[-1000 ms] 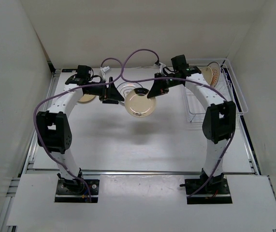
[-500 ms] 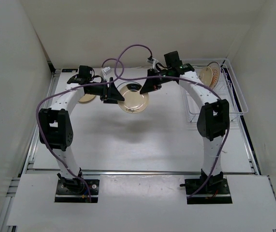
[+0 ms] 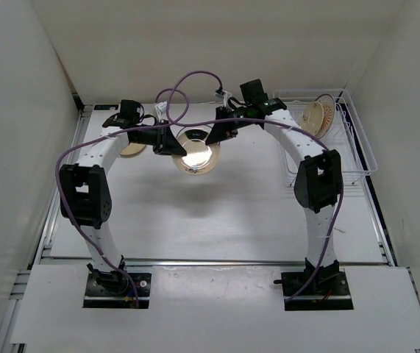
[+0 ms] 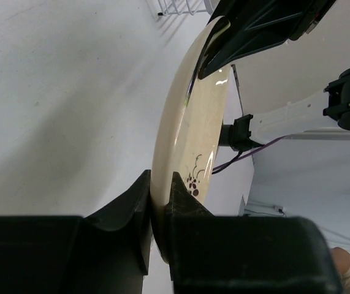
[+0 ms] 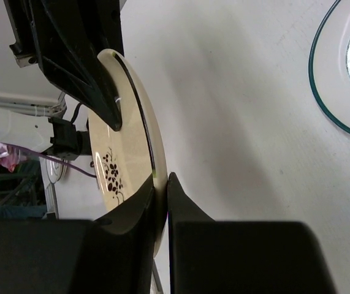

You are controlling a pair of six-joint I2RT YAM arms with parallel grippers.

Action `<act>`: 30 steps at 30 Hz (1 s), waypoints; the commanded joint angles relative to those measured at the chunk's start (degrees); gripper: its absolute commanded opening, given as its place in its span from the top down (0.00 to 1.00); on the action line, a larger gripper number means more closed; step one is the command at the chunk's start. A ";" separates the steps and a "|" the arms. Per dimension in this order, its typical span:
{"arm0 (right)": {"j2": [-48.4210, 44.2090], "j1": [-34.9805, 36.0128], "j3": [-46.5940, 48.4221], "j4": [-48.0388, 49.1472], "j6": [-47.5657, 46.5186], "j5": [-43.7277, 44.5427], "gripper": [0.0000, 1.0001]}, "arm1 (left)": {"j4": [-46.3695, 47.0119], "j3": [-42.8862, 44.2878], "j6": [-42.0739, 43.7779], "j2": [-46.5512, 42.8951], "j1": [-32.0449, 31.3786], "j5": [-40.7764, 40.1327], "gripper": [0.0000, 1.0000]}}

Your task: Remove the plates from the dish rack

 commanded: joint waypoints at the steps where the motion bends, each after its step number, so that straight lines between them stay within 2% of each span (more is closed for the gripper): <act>1: -0.96 0.36 3.07 0.70 -0.22 -1.95 1.00 | 1.40 0.41 1.76 -2.68 0.35 1.04 0.90; 2: -1.49 0.36 2.54 -0.44 -0.75 -1.07 0.91 | 1.40 0.41 1.76 -2.68 0.35 1.04 0.90; 4: -3.24 0.36 2.54 -1.76 -2.58 4.52 0.67 | 1.40 0.41 1.76 -3.90 0.35 -1.06 0.90; 6: -4.65 -0.43 1.93 -2.55 -3.21 9.37 0.34 | 1.40 -0.20 1.15 -6.35 0.35 -8.42 0.90; 7: -6.22 -1.39 1.92 -2.56 -3.82 11.92 0.33 | 1.40 -0.21 0.63 -7.15 0.35 -12.37 0.90; 8: -7.11 -2.79 1.31 -2.56 -4.35 16.12 0.32 | 1.40 -0.82 -0.60 -7.77 0.35 -19.98 0.90; 11: -10.97 -5.60 -0.27 -3.08 -5.31 21.33 0.31 | 2.11 -2.40 -1.92 -9.70 0.35 -29.78 0.90; 16: -19.04 -9.91 -5.70 -4.22 -9.97 25.39 0.31 | 3.95 -3.20 -5.88 -9.71 5.43 -33.92 0.90; 18: -23.26 -10.79 -8.17 -4.75 -11.21 25.91 0.30 | 3.95 -1.01 -7.72 -7.96 9.65 -33.94 0.90; 24: -34.34 -13.17 -20.12 -5.37 -12.97 25.92 0.30 | 3.95 6.81 -9.05 2.13 21.24 -24.90 0.90; 30: -41.64 -15.19 -30.67 -7.21 -13.49 22.05 0.30 | 3.95 18.24 -9.05 13.47 26.88 -16.46 0.90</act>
